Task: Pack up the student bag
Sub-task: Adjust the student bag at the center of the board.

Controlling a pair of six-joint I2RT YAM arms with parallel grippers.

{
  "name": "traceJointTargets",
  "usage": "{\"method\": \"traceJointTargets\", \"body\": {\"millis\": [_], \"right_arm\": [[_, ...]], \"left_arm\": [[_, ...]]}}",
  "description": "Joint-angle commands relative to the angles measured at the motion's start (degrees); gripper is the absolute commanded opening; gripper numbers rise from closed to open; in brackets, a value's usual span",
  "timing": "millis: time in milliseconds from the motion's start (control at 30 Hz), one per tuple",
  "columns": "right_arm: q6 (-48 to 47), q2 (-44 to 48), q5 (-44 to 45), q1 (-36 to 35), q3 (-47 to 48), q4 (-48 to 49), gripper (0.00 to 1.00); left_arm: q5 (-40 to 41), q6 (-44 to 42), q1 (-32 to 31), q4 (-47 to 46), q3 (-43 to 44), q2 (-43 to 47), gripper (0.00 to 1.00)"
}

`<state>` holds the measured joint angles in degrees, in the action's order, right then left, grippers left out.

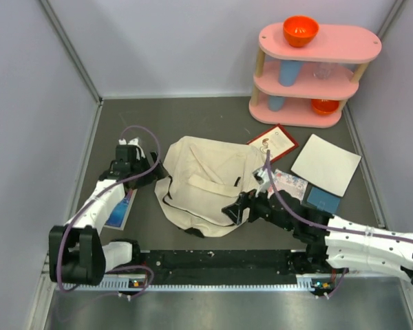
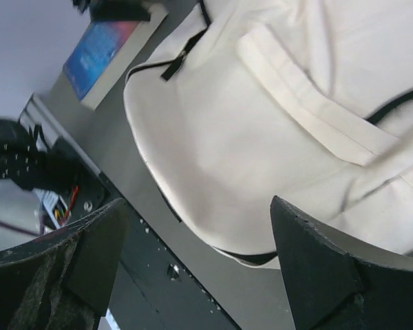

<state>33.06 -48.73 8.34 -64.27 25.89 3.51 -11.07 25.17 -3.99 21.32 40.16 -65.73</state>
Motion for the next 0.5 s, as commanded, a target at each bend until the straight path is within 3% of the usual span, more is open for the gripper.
{"method": "traceJointTargets", "body": {"millis": [0,267,467], "right_arm": [[13.59,4.34,12.84,0.9,-2.07,-7.53,0.84],[21.16,6.81,10.12,4.15,-5.23,-12.55,0.87],[25.83,6.19,4.59,11.09,-8.93,-11.33,0.85]], "left_arm": [[3.96,-1.44,0.3,-5.06,0.62,-6.58,0.96],[-6.57,-2.67,0.3,-13.22,-0.52,-14.15,0.93],[-10.02,-1.88,0.3,-15.43,-2.1,-16.97,0.81]]}}
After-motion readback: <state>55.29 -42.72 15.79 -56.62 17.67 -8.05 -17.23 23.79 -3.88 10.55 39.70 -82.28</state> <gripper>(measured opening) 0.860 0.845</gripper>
